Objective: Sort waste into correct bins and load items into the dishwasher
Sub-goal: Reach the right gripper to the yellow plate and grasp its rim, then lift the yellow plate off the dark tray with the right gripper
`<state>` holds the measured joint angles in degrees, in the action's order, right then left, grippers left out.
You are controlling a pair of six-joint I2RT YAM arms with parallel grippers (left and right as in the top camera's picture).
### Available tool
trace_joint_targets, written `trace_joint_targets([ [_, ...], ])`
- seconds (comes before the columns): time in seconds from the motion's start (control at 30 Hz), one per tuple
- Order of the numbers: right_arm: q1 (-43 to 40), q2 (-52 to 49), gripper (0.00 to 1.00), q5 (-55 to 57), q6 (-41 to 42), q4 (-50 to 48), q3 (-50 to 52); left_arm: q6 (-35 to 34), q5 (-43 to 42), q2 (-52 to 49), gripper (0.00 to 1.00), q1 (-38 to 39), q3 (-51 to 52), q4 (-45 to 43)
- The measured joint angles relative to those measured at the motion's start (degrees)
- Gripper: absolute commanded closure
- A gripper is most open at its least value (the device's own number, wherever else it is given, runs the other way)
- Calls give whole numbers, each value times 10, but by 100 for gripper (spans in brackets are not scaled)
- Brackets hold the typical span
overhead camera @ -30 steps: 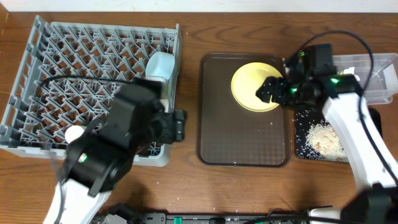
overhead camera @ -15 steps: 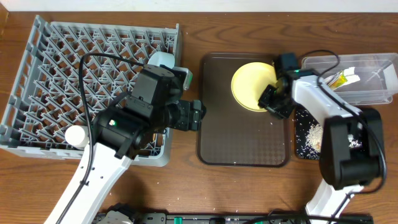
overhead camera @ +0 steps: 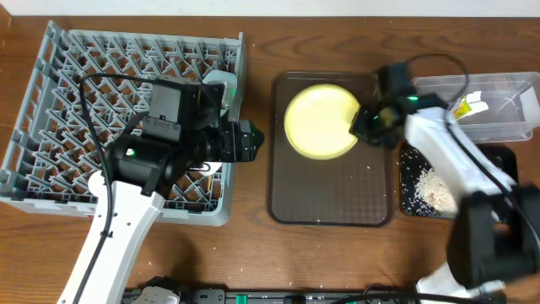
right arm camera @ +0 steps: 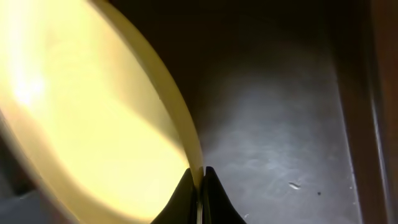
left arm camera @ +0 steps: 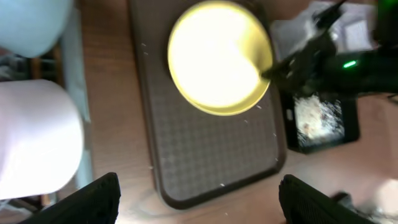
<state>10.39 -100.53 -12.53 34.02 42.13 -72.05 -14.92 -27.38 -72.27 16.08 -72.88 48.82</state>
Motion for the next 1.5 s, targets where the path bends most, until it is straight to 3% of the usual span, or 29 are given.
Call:
trace_joint_targets([
  [0.13,-41,100,99,-93,-110,-2,0,2,-45,-6,17,0,0,-30],
  [0.3,-59,177,99,-151,-185,30,0,2,-114,-6,17,0,0,-78],
  [0.67,-57,205,99,-298,-292,36,0,2,-177,-6,19,0,0,-92],
  [0.8,-52,205,99,-334,-306,23,0,10,-178,-6,32,9,0,-98],
  [0.9,-36,205,99,-353,-311,7,0,27,-179,-6,63,27,0,-104],
  [0.93,-30,205,97,-356,-312,4,0,32,-180,-6,75,32,0,-104],
  [0.97,-26,205,87,-359,-313,3,0,38,-179,-6,89,38,0,-105],
  [1.07,-19,206,53,-362,-312,2,0,51,-153,-6,93,45,0,-97],
  [1.13,-20,209,36,-353,-314,0,0,59,-136,-8,93,43,0,-97],
  [1.23,-29,211,25,-350,-307,2,0,66,-85,-7,92,46,0,-84],
  [1.5,-135,289,21,-313,-277,49,0,79,168,-2,93,47,0,-30],
])
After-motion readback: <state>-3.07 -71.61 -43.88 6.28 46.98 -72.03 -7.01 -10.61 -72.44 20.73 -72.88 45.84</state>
